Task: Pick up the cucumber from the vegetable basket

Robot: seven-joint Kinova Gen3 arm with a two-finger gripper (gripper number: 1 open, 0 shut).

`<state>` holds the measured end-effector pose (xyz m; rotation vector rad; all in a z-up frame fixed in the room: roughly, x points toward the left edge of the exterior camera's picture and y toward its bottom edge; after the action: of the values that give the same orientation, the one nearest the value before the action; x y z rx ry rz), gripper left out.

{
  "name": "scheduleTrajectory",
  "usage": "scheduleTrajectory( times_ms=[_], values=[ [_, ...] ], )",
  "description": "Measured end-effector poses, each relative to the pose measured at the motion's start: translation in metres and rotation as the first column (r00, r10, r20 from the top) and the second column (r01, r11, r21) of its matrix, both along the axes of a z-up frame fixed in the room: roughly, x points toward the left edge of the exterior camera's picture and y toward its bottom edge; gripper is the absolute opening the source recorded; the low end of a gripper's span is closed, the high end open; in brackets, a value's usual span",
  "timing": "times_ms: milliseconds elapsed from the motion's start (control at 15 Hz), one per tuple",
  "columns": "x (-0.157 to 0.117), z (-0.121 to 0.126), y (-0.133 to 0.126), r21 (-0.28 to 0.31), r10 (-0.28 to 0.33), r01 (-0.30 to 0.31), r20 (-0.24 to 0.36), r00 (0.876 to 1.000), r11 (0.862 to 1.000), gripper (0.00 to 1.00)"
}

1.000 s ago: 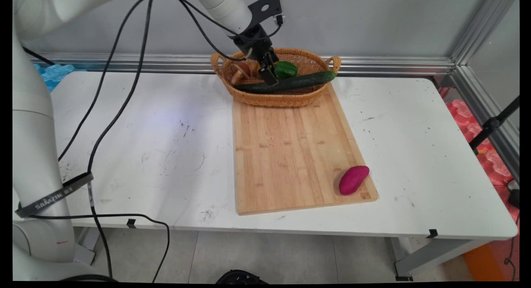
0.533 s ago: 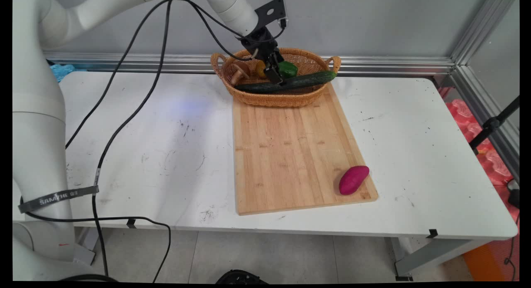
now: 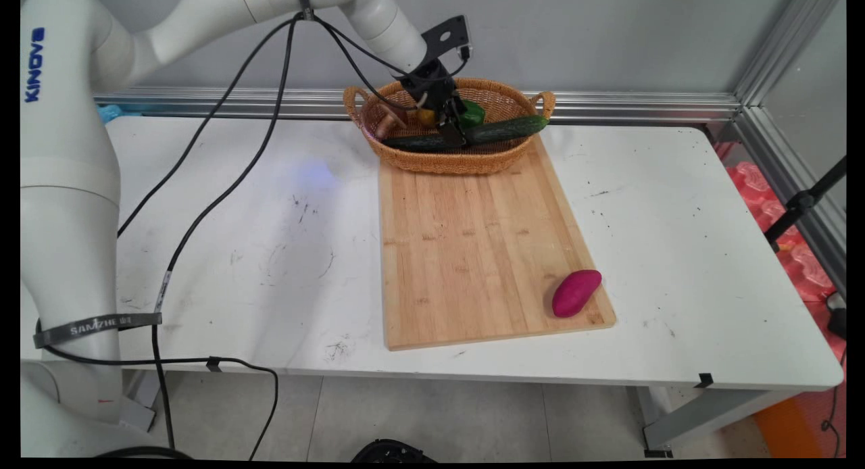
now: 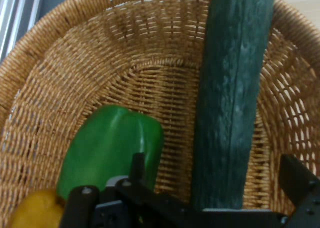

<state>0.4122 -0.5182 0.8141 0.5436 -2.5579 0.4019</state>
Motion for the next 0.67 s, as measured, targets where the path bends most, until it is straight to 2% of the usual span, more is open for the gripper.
scheduleTrajectory(
  times_ms=[333,400,667],
  values=[
    [0.001,-0.017,-0.008,0.012,0.002,-0.002,-0.02,1.0,1.0,1.0],
    [0.001,-0.019,-0.009,0.015,0.0,0.0,-0.023,1.0,1.0,0.0],
    [-0.001,-0.027,-0.01,0.03,-0.016,0.017,-0.032,0.999,0.999,0.0]
  ],
)
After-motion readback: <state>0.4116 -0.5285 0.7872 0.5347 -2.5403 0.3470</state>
